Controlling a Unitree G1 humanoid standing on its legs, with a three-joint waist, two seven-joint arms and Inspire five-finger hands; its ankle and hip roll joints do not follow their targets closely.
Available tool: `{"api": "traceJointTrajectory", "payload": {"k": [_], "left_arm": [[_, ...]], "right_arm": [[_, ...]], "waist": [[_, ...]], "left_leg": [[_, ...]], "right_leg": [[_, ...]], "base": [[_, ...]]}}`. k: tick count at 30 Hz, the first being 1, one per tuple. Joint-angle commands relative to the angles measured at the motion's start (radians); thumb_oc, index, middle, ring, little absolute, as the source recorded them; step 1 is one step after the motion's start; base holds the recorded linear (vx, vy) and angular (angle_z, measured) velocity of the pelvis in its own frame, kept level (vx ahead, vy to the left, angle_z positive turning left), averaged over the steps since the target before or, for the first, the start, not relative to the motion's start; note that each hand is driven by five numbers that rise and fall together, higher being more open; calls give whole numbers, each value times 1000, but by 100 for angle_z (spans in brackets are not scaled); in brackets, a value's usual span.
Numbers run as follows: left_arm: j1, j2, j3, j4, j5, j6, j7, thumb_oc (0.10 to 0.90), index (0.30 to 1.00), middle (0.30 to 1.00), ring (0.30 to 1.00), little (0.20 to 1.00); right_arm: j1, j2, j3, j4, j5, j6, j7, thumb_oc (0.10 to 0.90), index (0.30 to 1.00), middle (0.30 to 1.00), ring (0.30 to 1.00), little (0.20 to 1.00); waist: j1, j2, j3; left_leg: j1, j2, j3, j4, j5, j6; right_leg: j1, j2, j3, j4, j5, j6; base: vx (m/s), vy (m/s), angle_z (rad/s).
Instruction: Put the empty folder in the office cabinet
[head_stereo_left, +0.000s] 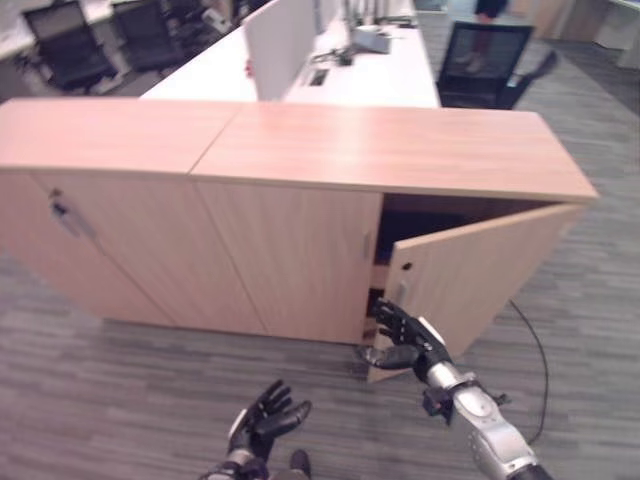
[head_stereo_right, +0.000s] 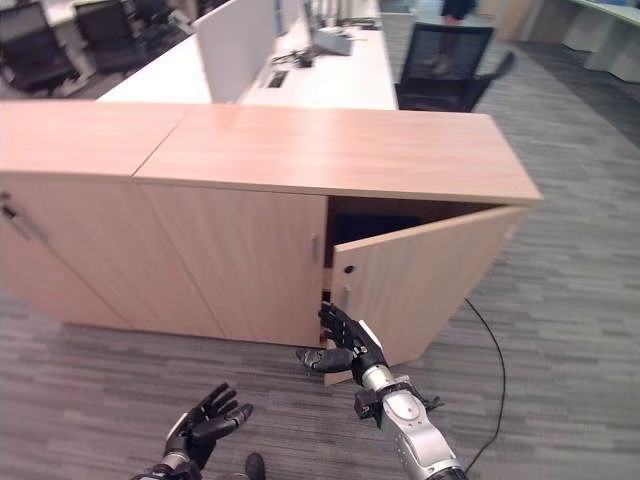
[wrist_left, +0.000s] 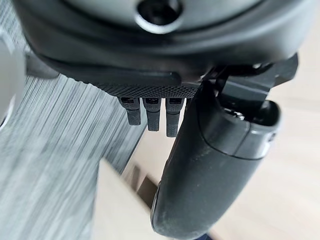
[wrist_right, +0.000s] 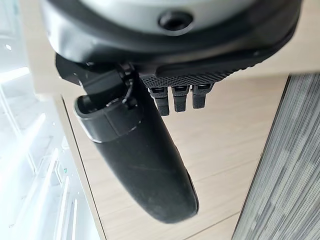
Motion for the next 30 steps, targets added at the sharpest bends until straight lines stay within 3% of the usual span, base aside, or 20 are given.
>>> {"api": "traceJointTrajectory", "payload": {"k": [1, 2, 3, 5, 6, 9, 11, 12, 13, 14, 20, 30], "left_arm": [[-59, 8, -18, -96, 34, -56, -51, 800, 900, 900, 900, 900], [-54, 15, -13, -100, 33, -56, -55, 800, 900, 900, 900, 900], [-45, 32, -7, -104, 36, -59, -66, 800, 900, 900, 900, 900], [-50, 40, -6, -101, 38, -60, -68, 800, 900, 900, 900, 900], [-59, 56, 0, -94, 40, -66, -65, 800, 900, 900, 900, 900], [-70, 65, 5, -88, 33, -77, -66, 800, 900, 900, 900, 900], [-84, 75, 3, -85, 27, -82, -70, 800, 900, 900, 900, 900], [-95, 86, -5, -82, 26, -87, -71, 800, 900, 900, 900, 900], [-96, 85, -6, -82, 25, -87, -71, 800, 900, 900, 900, 900], [-104, 97, -10, -78, 22, -93, -69, 800, 900, 900, 900, 900], [-96, 99, -17, -69, 26, -98, -67, 800, 900, 900, 900, 900], [-73, 80, -54, -88, 3, -92, -82, 800, 900, 900, 900, 900]], "right_arm": [[-173, -61, -194, 24, 86, -139, -88, 800, 900, 900, 900, 900], [-196, -66, -228, 60, 95, -149, -110, 800, 900, 900, 900, 900], [-230, -95, -292, 120, 117, -159, -138, 800, 900, 900, 900, 900], [-242, -113, -319, 152, 123, -162, -147, 800, 900, 900, 900, 900], [-259, -154, -377, 200, 136, -174, -175, 800, 900, 900, 900, 900], [-274, -213, -425, 261, 142, -186, -196, 800, 900, 900, 900, 900], [-291, -275, -456, 336, 147, -187, -213, 800, 900, 900, 900, 900], [-312, -343, -472, 405, 151, -180, -223, 800, 900, 900, 900, 900], [-315, -346, -471, 410, 153, -182, -221, 800, 900, 900, 900, 900], [-348, -416, -458, 482, 152, -165, -213, 800, 900, 900, 900, 900], [-433, -526, -414, 577, 166, -136, -182, 800, 900, 900, 900, 900], [-580, -578, -275, 647, 158, -111, -133, 800, 900, 900, 900, 900]], "waist": [[24, 52, 3], [33, 54, 3], [34, 61, 5], [34, 62, 11], [22, 75, 17], [24, 80, 16], [25, 69, 13], [13, 57, 14], [14, 59, 13], [1, 49, 13], [8, 25, -7], [12, 39, -16]], "left_leg": [[50, 24, -57, 50, -157, -27], [63, 10, -53, 30, -162, -10], [86, -13, -53, -3, -168, 15], [97, -21, -56, -18, -163, 21], [109, -18, -83, -38, -154, 22], [115, -21, -108, -53, -152, 21], [114, -26, -134, -58, -153, 13], [117, -32, -158, -60, -157, 5], [117, -31, -157, -61, -158, 5], [121, -31, -177, -61, -158, -2], [127, -23, -168, -74, -158, -20], [123, 38, -197, -90, -113, -71]], "right_leg": [[26, 67, -57, 169, -205, 5], [-5, 37, -53, 230, -197, 25], [-41, -10, -42, 338, -156, 72], [-68, -26, -17, 397, -129, 92], [-106, -16, 55, 448, -106, 108], [-110, -4, 104, 401, -117, 105], [-95, -4, 137, 307, -135, 94], [-98, 6, 201, 216, -129, 94], [-98, 7, 202, 212, -127, 94], [-120, 12, 276, 186, -98, 105], [-90, 9, 273, 123, -74, 108], [3, 83, 195, 2, -111, 69]], "base": [[71, 213, 27], [81, 311, 26], [64, 256, 18], [37, 141, 4], [15, 74, 7], [26, -3, 30], [47, -125, 25], [47, -124, 24], [67, -160, 33], [41, -70, 34], [16, -135, 5], [-1, -143, 0]]}}
